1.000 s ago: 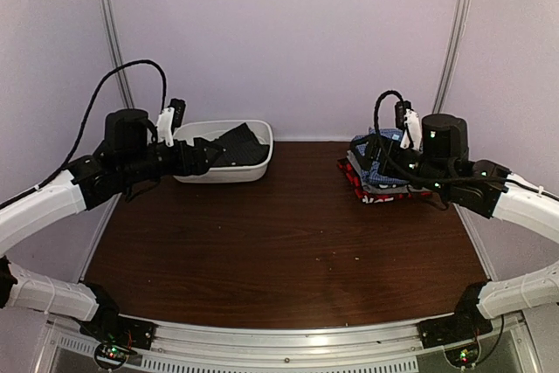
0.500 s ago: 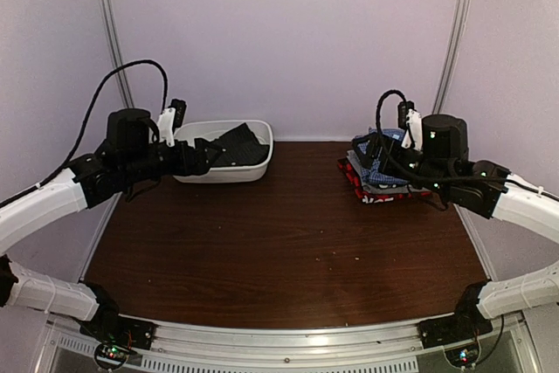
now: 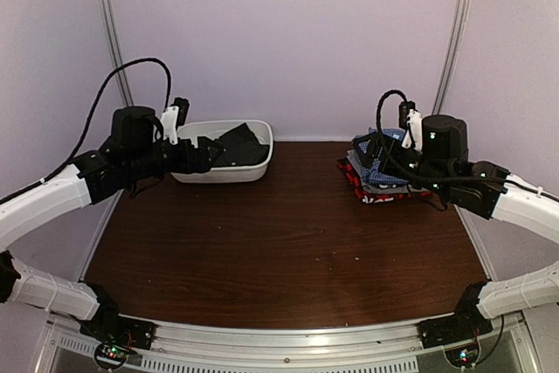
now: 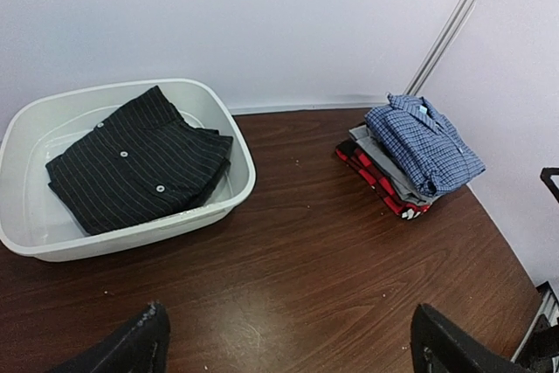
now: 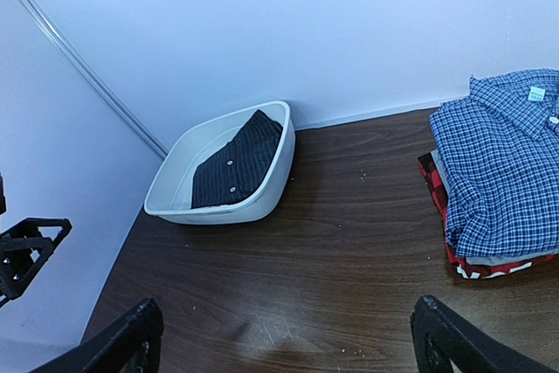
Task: Fold and stack the long sleeve shirts
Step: Reset both arms
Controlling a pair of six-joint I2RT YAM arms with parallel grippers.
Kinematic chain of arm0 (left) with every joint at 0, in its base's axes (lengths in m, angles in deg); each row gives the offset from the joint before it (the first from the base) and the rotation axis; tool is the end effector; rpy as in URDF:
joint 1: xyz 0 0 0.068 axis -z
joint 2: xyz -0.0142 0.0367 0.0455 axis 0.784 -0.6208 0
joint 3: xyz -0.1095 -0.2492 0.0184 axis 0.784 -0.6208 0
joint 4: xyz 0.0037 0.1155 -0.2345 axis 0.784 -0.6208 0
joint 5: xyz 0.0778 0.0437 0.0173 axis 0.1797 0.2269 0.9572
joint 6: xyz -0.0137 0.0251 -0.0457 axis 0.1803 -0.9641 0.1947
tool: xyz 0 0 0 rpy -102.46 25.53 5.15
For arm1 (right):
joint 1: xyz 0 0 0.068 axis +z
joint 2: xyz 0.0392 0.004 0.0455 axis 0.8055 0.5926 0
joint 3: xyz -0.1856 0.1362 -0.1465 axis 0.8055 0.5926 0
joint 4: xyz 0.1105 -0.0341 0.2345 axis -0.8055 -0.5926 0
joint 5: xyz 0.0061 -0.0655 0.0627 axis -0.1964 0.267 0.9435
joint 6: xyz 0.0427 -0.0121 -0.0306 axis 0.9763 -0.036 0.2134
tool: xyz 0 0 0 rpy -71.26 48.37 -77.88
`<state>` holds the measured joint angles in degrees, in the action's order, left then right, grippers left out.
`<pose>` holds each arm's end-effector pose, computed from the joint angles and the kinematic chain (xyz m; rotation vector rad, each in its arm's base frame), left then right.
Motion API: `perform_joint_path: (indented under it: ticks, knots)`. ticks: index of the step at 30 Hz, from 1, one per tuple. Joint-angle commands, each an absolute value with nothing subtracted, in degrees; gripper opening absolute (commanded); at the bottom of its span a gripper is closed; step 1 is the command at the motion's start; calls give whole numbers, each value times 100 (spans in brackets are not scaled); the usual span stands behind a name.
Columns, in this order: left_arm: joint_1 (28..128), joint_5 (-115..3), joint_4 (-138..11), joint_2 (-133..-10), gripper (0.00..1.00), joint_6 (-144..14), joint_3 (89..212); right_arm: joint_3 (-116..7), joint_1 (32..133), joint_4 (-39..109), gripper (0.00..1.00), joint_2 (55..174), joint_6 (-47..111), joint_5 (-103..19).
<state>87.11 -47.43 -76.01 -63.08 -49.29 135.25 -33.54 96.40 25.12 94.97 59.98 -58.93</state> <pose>0.2210 -0.1573 0.3345 0.1401 1.9957 -0.7159 0.1858 0.1642 0.3437 -0.0189 1.9391 0.7803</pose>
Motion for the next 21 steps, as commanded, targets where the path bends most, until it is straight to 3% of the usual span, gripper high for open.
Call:
perform_joint_path:
  ticks: [1, 21]
  knots:
    - [8740, -4661, -7346, -6371, 98, -5027, 13712, -3331, 9632, 2549, 100, 9377, 6054, -6045]
    - [8740, -4664, -7309, -6369, 98, -5036, 13694, -3259, 9622, 2626, 100, 9337, 6071, -6060]
